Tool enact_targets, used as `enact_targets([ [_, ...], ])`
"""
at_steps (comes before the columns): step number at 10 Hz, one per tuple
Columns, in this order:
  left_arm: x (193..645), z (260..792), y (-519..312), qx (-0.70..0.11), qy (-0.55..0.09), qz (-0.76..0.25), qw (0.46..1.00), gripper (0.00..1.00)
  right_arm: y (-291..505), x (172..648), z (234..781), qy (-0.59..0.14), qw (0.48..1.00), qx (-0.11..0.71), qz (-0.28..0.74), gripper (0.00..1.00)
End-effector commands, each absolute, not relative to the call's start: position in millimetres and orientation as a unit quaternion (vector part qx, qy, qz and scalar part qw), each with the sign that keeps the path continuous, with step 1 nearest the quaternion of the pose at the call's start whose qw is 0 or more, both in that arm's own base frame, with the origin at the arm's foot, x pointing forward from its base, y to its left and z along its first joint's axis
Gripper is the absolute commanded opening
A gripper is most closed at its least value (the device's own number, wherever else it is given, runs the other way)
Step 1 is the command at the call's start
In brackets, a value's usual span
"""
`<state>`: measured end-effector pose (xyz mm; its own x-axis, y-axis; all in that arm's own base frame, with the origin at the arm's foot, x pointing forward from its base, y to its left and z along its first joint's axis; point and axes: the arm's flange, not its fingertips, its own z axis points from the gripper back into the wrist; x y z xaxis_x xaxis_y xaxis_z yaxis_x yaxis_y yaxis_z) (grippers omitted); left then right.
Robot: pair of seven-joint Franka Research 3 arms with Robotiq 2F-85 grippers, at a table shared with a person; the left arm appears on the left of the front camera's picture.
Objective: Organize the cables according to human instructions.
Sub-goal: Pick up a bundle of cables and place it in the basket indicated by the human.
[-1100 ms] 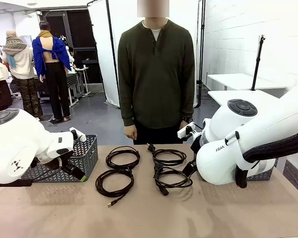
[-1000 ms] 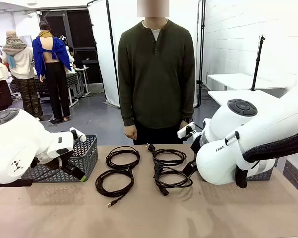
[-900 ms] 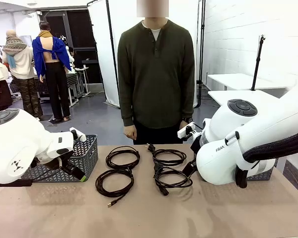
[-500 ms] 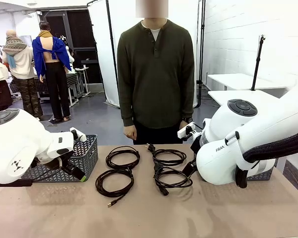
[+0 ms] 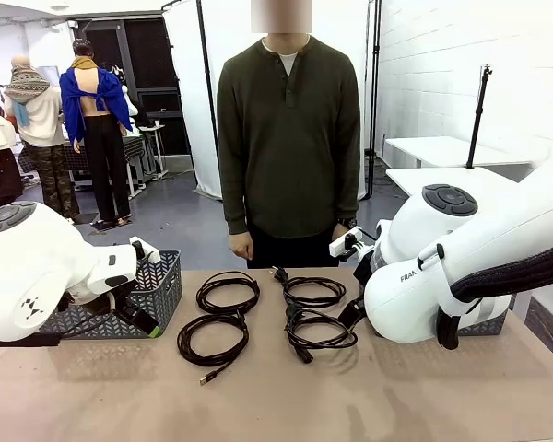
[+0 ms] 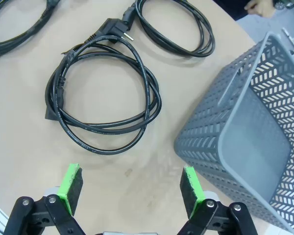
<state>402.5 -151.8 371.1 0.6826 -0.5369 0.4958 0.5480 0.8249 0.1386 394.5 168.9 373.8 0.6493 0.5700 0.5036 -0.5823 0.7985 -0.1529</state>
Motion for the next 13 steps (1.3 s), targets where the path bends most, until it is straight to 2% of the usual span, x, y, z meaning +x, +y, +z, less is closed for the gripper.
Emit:
enact_targets([
  [1, 402.8, 371.3, -151.0, -0.011, -0.267, -0.295, 0.917, 1.0, 168.8, 394.5, 373.8, -0.273, 0.908, 0.011, 0.317, 1.0],
  [4, 402.4, 371.1, -151.8, -0.01, -0.267, -0.296, 0.917, 1.0, 168.9, 394.5, 373.8, -0.273, 0.908, 0.011, 0.317, 1.0],
  [8, 388.6, 417.1, -128.7, -0.037, -0.295, -0.318, 0.9, 1.0, 155.4, 389.7, 424.0, -0.288, 0.893, 0.065, 0.339, 1.0],
  [13, 382.5, 481.1, -103.7, -0.077, -0.285, -0.436, 0.85, 1.0, 97.5, 373.9, 483.6, -0.315, 0.84, 0.151, 0.415, 1.0],
])
